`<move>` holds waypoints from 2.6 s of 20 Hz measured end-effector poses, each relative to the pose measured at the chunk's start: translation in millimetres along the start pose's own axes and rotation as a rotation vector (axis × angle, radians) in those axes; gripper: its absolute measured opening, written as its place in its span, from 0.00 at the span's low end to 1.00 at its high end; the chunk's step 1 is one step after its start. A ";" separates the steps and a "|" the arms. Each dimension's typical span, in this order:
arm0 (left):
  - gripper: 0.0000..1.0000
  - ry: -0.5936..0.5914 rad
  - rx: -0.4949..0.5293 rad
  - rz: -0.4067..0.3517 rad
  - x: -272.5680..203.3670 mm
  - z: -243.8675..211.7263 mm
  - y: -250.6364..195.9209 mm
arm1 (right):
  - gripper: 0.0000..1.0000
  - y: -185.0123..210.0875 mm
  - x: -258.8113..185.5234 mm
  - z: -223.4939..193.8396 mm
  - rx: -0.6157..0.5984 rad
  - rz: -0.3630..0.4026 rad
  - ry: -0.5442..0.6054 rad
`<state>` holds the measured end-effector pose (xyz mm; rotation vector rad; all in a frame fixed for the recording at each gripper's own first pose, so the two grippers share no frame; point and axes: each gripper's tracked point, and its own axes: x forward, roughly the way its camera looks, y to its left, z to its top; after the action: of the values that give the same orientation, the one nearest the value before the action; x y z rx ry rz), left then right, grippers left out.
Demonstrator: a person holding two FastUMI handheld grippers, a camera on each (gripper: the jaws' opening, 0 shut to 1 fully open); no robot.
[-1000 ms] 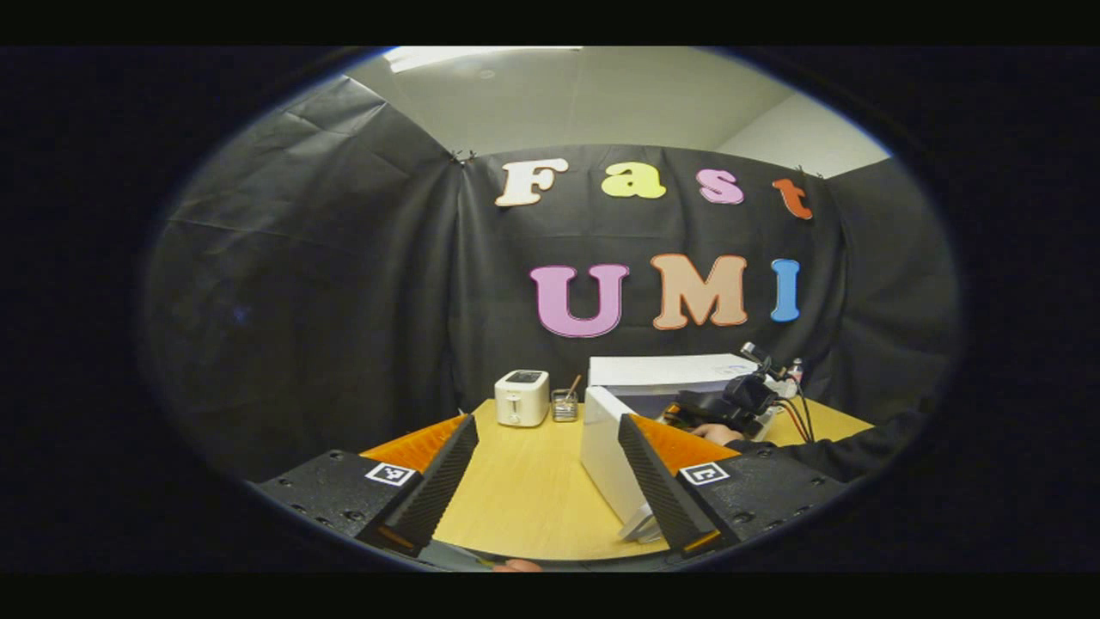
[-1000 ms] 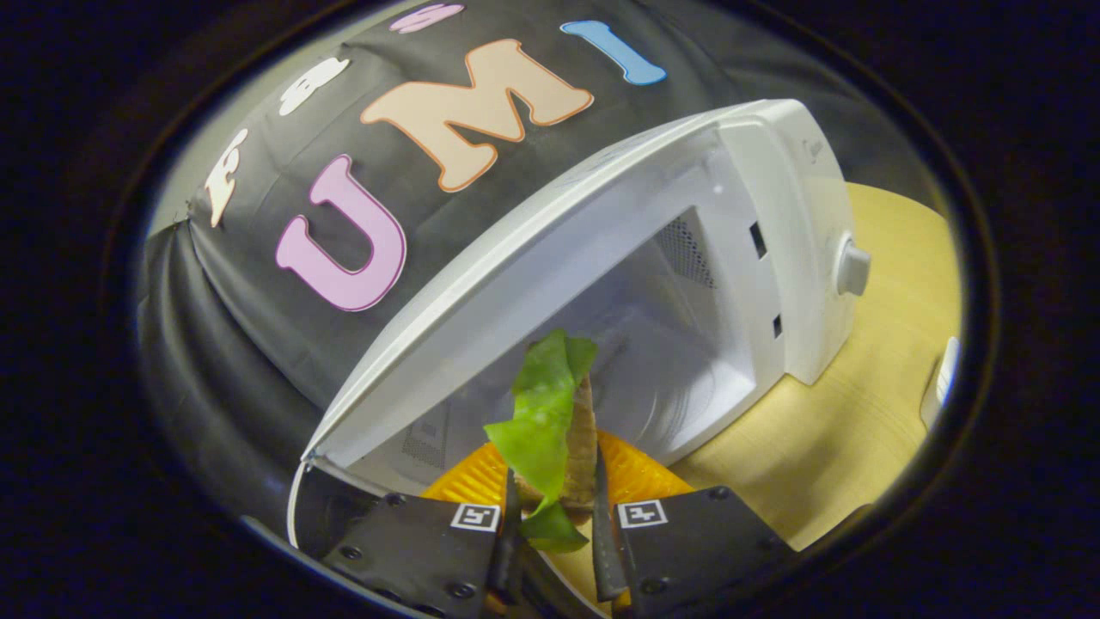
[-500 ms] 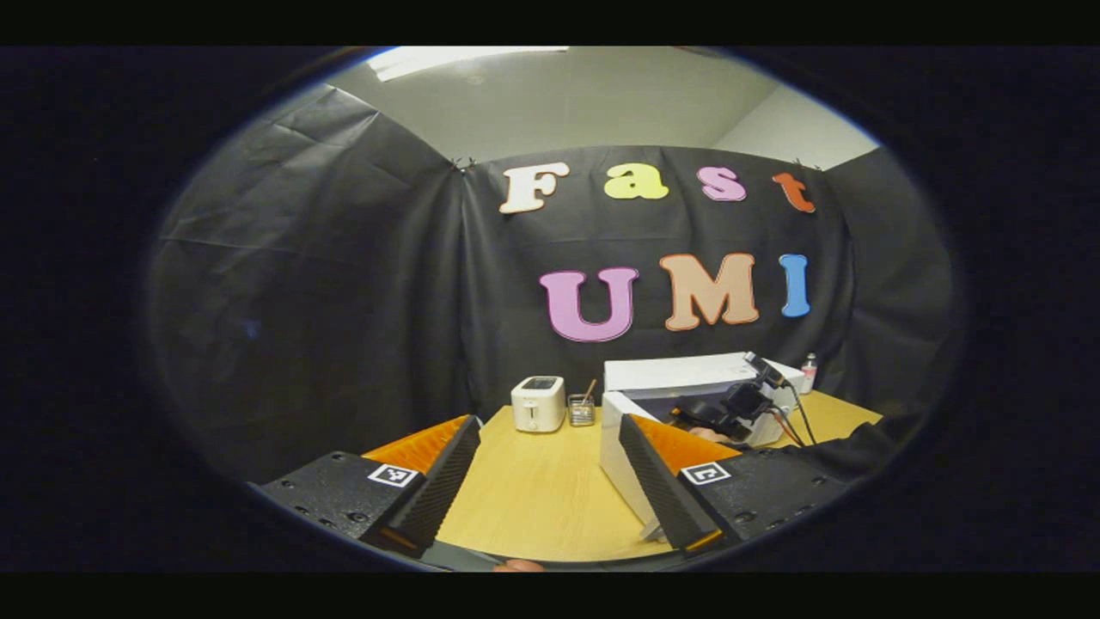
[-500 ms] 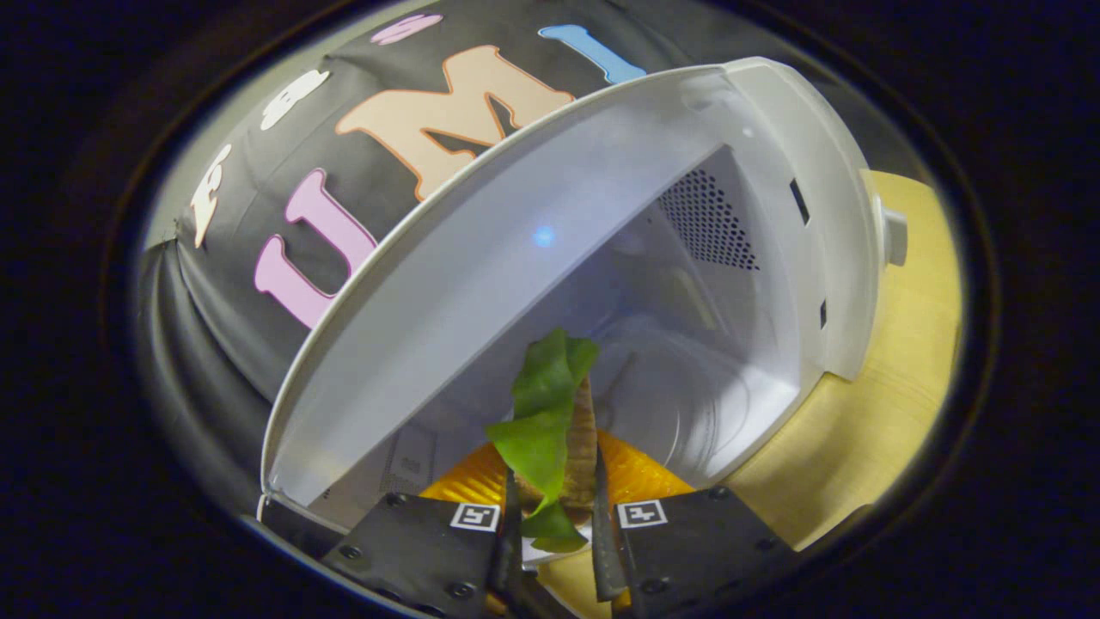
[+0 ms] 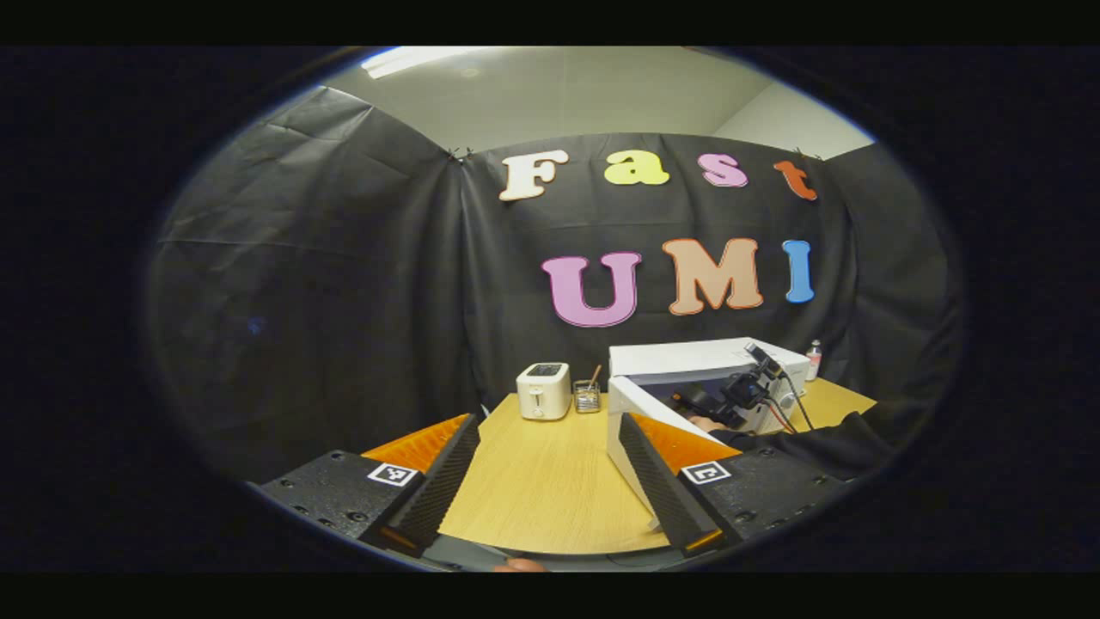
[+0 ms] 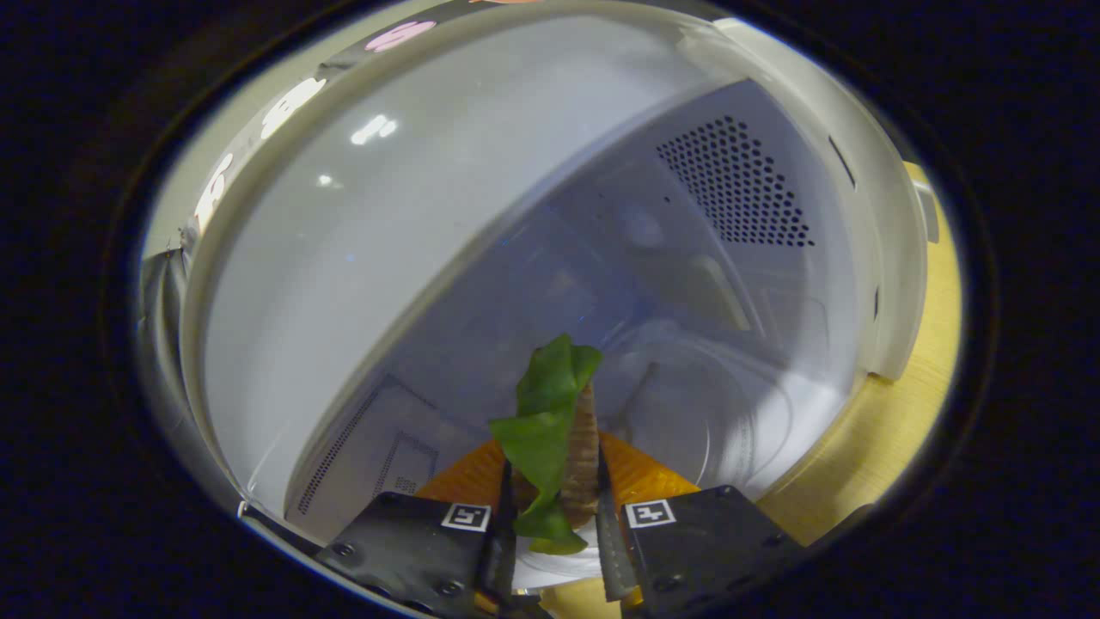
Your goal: Open the microwave oven with the left hand, put the food in, and close the microwave oven.
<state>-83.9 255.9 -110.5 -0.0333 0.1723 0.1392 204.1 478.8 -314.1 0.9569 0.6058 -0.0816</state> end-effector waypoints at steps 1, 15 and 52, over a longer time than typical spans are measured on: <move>0.94 0.002 0.003 0.002 -0.4 -0.6 0.5 | 0.40 -4.3 2.9 2.0 -0.015 -0.006 -0.011; 0.94 0.017 -0.013 -0.013 -5.7 -10.0 -6.6 | 0.95 -27.9 -34.5 44.0 -0.645 -0.001 -0.087; 0.00 0.209 -0.001 -0.149 35.1 -153.2 -86.2 | 0.97 -43.2 -357.1 331.0 -0.890 0.183 -0.469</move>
<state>-63.3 168.4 -265.7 -0.0615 0.3776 -0.0136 41.4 123.6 -20.4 0.1057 0.0757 0.1211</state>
